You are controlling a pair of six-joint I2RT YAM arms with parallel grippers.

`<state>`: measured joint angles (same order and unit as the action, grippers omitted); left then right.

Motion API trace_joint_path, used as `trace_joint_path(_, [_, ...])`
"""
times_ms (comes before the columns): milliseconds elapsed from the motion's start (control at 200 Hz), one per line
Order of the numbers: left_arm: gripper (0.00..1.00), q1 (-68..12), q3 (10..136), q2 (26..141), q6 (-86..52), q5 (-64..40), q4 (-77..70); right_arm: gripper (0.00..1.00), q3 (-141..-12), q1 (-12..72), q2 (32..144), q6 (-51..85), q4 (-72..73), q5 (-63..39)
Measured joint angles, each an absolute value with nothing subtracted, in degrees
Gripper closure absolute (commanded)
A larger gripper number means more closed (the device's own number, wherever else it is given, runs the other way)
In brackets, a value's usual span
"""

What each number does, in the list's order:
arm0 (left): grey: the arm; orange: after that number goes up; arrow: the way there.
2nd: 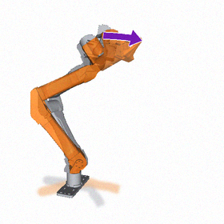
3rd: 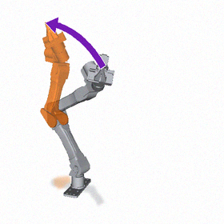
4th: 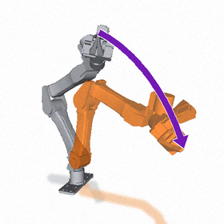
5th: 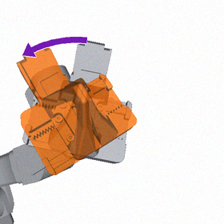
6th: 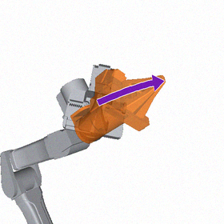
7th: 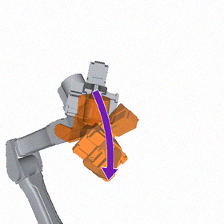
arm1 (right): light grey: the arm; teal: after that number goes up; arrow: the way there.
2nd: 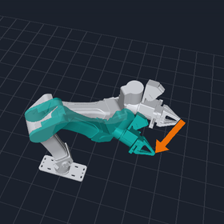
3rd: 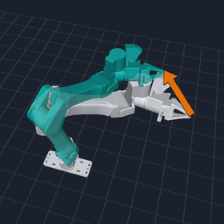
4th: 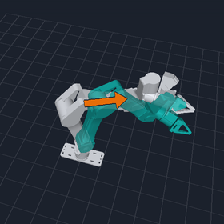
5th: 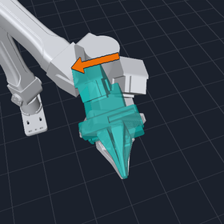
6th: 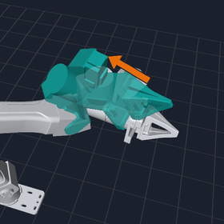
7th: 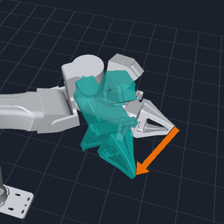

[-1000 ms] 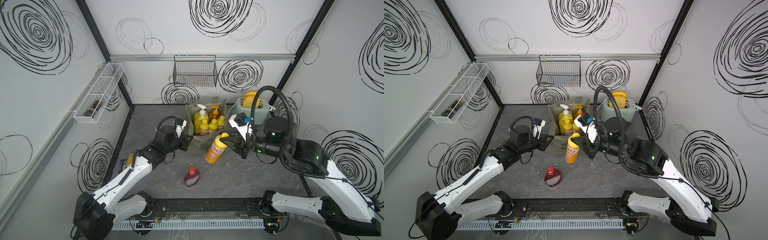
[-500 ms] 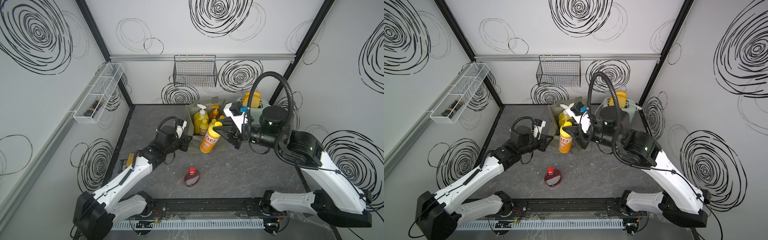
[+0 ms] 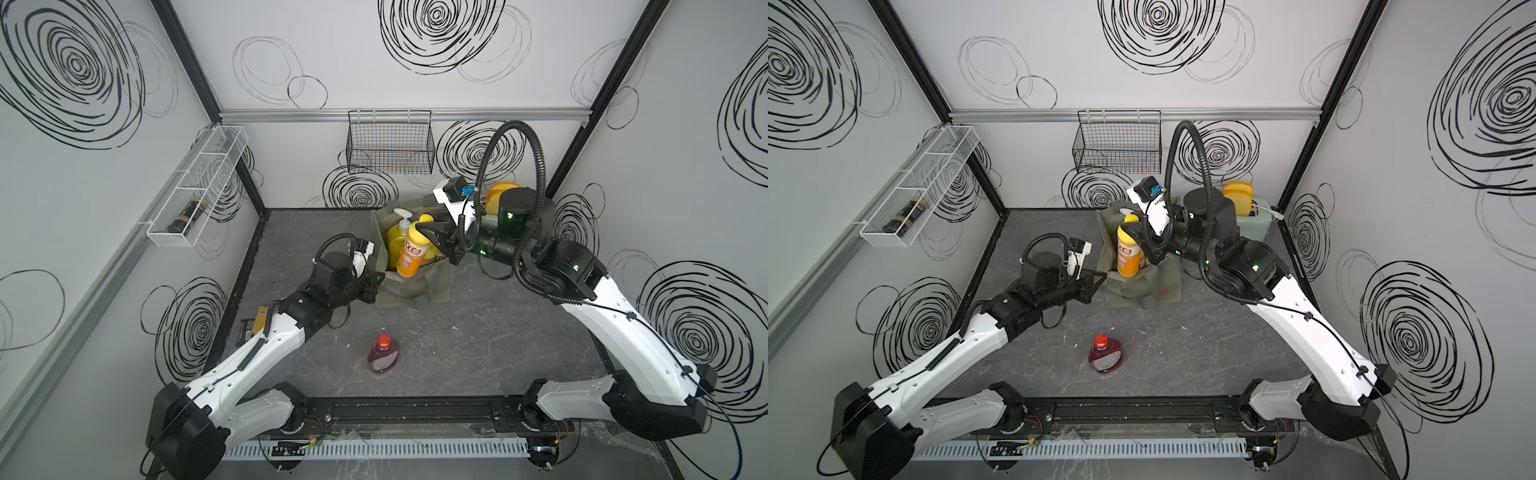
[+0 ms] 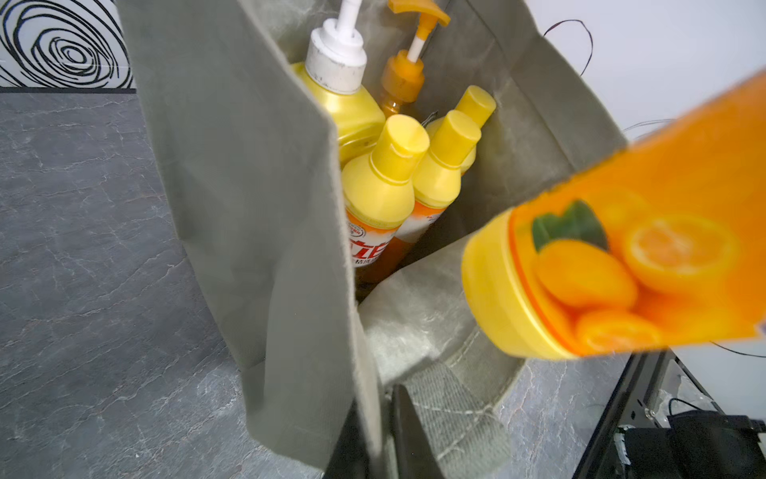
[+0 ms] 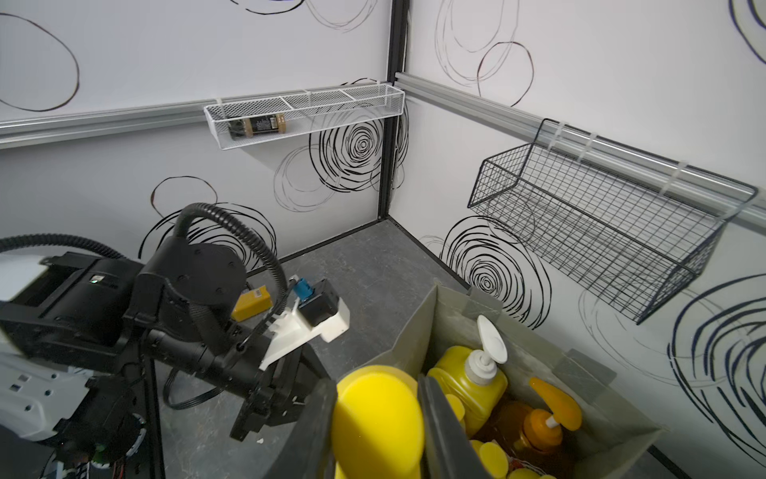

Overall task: Pack dish soap into the shopping bag
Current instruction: Place the bottle of dish soap in the shopping bag.

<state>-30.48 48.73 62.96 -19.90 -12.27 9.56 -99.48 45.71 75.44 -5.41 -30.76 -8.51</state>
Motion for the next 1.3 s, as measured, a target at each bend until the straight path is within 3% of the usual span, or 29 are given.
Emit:
trace_joint_path(405, [0.89, -30.48, 49.78, 62.87, -19.42, -11.9, 11.49, 1.0, -99.55, 41.98, 84.51, -4.14, -24.14, -16.12])
trace_joint_path(1006, [0.9, -30.3, 51.55, 62.76, -19.25, -11.49, 13.76, 1.0, -94.8, 41.85, 87.13, -4.75, -17.04, -14.2])
trace_joint_path(1206, [0.86, -29.82, 51.9, 62.76, -19.0, -11.57, 14.15, 1.0, -91.07, 42.28, 87.88, -5.3, -14.17, -11.99])
trace_joint_path(1301, [0.78, -29.58, 51.9, 62.74, -18.85, -11.81, 14.17, 1.0, -89.21, 42.78, 87.9, -5.52, -12.16, -10.87])
